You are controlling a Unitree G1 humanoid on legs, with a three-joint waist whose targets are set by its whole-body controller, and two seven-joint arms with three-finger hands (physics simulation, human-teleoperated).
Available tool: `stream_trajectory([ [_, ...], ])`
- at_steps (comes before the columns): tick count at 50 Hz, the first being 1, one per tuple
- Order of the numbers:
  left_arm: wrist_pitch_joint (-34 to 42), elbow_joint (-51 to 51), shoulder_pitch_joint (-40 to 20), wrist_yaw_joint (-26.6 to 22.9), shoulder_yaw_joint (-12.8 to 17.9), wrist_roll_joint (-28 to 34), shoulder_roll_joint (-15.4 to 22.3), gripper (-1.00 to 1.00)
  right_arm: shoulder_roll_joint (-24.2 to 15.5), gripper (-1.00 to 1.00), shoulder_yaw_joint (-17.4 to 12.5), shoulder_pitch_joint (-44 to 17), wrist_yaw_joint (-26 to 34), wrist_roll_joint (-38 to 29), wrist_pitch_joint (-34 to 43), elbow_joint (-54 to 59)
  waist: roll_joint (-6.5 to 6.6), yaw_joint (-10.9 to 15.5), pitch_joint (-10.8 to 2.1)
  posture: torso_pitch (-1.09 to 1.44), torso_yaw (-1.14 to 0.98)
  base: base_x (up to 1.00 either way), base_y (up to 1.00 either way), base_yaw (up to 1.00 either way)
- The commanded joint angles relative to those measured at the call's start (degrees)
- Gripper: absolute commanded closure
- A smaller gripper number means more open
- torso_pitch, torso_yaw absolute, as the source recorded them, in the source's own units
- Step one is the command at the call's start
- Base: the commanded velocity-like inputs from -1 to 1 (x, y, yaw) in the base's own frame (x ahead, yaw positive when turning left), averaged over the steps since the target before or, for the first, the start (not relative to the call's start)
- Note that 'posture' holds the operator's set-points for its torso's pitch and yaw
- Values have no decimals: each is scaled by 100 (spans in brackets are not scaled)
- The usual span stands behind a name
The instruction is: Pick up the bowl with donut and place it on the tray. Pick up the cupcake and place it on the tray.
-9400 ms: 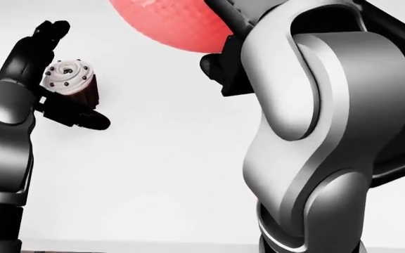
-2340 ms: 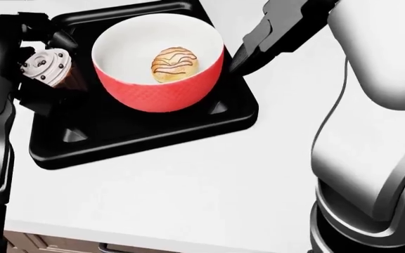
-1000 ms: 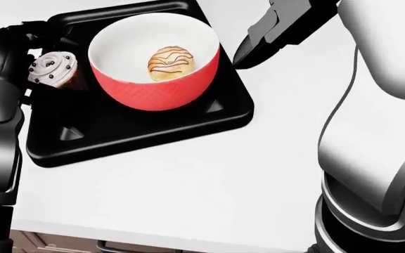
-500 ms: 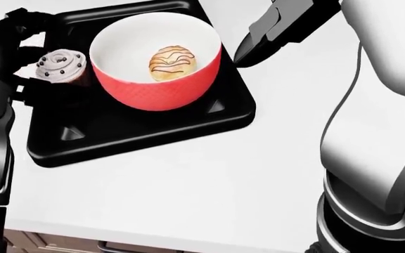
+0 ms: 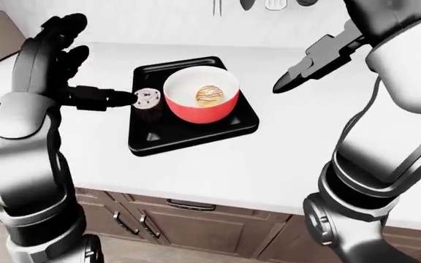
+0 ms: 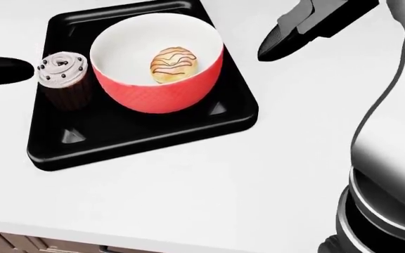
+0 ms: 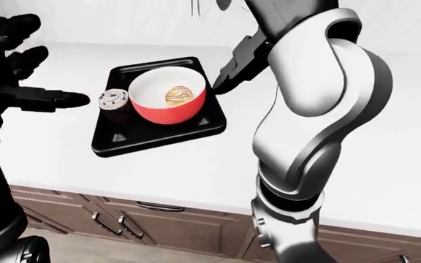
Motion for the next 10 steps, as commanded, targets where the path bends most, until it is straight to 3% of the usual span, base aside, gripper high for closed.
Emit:
stream_trajectory([
  [1, 277, -370, -173, -37, 101, -173, 160, -100, -96, -100, -71, -175, -46, 7, 40, -151, 20, -8, -151, 0, 0, 0, 0, 0],
  [10, 1594, -1843, -334, -245, 534, -904, 587, -100, -451, -100, -271, -53, 83, 170, 369, -560, 16, -4, -97, 0, 0, 0, 0, 0],
])
